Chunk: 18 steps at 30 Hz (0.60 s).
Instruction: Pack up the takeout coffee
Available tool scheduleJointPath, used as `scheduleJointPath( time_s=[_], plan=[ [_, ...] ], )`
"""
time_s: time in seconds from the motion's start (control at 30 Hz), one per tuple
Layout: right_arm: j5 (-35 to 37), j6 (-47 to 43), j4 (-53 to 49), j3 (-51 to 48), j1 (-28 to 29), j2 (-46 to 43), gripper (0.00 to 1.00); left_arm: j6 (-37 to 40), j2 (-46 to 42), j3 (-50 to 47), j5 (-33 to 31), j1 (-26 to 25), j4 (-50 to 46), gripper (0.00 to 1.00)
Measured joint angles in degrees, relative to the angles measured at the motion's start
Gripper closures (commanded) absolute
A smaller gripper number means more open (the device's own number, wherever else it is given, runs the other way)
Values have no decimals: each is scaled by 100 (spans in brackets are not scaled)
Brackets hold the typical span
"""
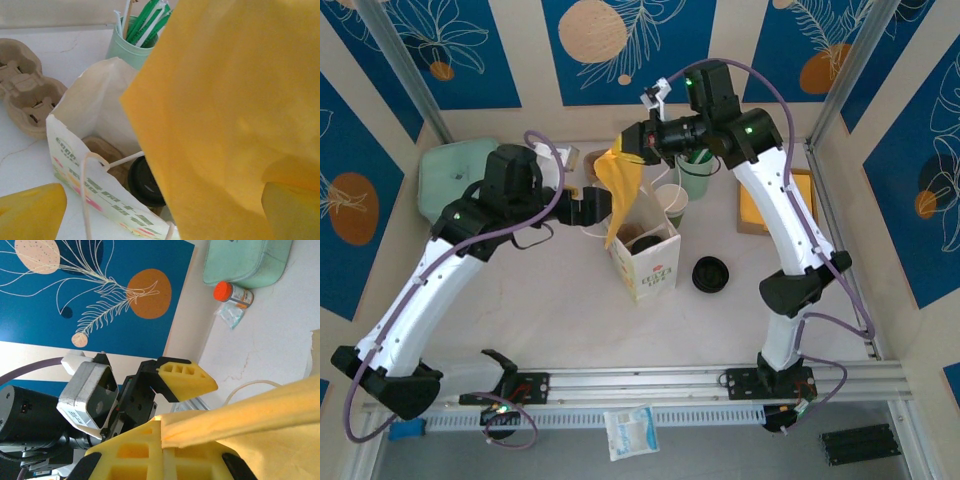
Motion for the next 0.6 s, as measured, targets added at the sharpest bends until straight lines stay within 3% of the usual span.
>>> scheduleJointPath(
  time_s=[0.6],
  plan=[
    [-22, -409, -133, 4, -273, 39, 100, -61, 396, -11, -131, -649, 107, 1]
  ],
)
